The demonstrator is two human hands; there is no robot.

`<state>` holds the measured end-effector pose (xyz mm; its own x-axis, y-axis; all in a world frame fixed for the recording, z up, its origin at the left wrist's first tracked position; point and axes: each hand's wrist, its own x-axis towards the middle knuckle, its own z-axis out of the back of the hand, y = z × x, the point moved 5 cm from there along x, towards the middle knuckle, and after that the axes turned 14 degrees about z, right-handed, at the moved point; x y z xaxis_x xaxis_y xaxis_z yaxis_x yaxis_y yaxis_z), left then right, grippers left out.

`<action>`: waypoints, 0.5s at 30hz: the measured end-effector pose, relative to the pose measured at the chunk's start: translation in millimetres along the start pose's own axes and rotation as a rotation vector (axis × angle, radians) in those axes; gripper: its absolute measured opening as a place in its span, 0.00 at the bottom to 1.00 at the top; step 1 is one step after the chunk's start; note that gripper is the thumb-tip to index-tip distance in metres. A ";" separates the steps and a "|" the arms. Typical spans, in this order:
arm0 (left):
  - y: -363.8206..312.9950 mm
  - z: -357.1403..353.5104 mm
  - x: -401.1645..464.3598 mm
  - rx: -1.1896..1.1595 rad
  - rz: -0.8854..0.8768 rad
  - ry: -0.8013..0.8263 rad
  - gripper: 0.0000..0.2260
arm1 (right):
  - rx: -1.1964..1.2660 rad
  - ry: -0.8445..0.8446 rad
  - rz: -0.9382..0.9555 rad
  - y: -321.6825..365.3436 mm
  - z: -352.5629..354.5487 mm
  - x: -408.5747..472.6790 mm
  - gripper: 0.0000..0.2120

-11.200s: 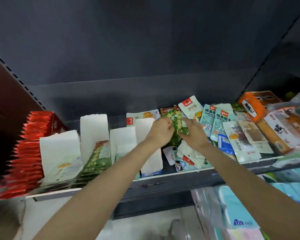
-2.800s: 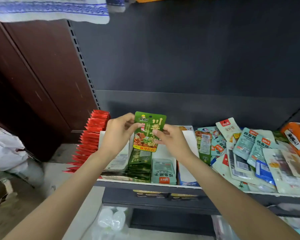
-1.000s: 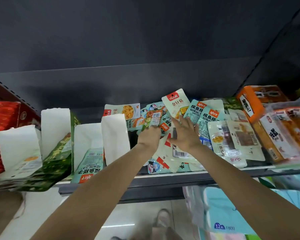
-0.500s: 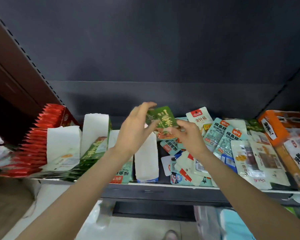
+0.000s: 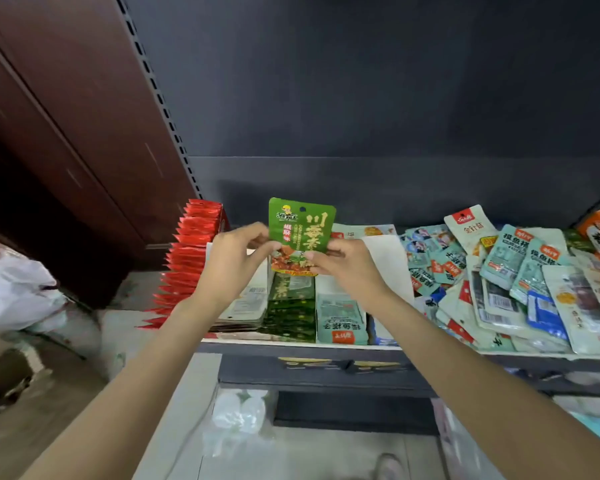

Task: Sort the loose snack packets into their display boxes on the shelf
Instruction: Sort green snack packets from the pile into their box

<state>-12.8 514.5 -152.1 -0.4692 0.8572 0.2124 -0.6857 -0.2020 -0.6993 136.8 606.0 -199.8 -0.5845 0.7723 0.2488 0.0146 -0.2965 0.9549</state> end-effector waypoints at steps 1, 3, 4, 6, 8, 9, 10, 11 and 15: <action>9.1 2.6 -0.5 0.013 0.010 0.019 0.06 | -0.039 0.012 -0.007 -2.4 -7.5 -1.5 0.05; 26.1 1.8 0.7 0.047 0.032 0.083 0.06 | -0.133 0.039 -0.015 -6.7 -17.0 -4.9 0.09; 32.6 -0.6 1.3 0.059 0.053 0.127 0.06 | -0.186 0.052 -0.016 -6.9 -19.6 -6.6 0.10; 40.0 -7.5 1.7 0.084 0.093 0.214 0.06 | -0.292 0.078 -0.023 -9.6 -22.0 -8.2 0.10; 42.5 -14.7 1.4 0.130 0.095 0.268 0.08 | -0.407 0.104 -0.023 -12.9 -22.8 -9.2 0.11; 41.7 -16.9 1.0 0.147 0.083 0.270 0.08 | -0.451 0.108 -0.023 -13.3 -22.8 -9.5 0.11; 40.9 -18.5 0.6 0.157 0.071 0.265 0.08 | -0.481 0.108 -0.020 -13.2 -22.9 -9.6 0.12; 38.9 -20.1 -0.4 0.163 0.056 0.263 0.08 | -0.501 0.107 -0.012 -11.9 -22.6 -9.8 0.13; 29.8 -33.1 -7.0 0.205 -0.008 0.361 0.11 | -0.455 0.168 0.031 -4.9 -22.9 -13.7 0.12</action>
<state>-11.5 518.2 -197.0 -0.2628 0.9629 -0.0615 -0.8023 -0.2535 -0.5404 126.2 584.0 -211.6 -0.7125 0.6693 0.2106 -0.3007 -0.5624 0.7702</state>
